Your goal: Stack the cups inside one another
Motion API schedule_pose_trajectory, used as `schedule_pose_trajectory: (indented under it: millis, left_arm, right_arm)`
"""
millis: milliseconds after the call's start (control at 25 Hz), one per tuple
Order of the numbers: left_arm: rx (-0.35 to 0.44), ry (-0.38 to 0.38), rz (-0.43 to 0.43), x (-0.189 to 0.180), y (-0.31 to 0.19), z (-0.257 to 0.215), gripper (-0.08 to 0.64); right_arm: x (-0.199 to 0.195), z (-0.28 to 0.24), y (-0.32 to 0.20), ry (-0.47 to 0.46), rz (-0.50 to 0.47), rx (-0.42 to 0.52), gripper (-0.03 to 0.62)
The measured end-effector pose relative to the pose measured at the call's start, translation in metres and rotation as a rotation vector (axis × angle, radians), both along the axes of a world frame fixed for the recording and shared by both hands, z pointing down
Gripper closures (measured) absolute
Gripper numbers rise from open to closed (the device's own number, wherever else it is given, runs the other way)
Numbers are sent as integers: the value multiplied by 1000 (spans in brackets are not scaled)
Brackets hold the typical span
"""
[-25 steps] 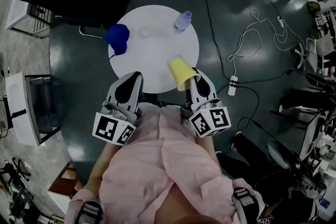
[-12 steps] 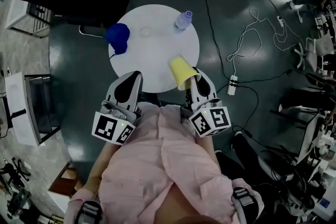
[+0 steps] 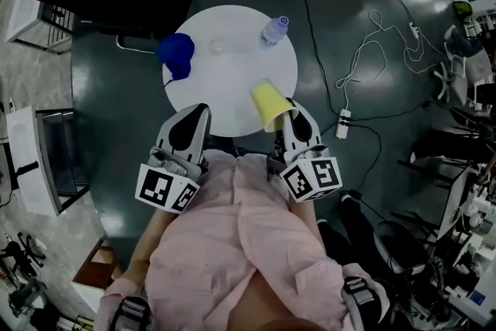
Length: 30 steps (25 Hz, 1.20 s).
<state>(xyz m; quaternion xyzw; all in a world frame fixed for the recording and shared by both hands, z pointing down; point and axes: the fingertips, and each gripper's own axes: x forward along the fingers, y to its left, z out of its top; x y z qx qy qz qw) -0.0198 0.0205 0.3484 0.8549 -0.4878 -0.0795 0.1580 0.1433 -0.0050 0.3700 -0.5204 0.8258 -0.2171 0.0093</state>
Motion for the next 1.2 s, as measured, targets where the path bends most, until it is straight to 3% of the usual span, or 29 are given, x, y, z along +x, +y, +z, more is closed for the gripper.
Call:
schedule_pose_trajectory:
  millis: [1200]
  left_arm:
    - [-20, 11, 84, -66, -58, -7, 541]
  right_arm:
    - [-41, -11, -52, 85, 100, -34, 551]
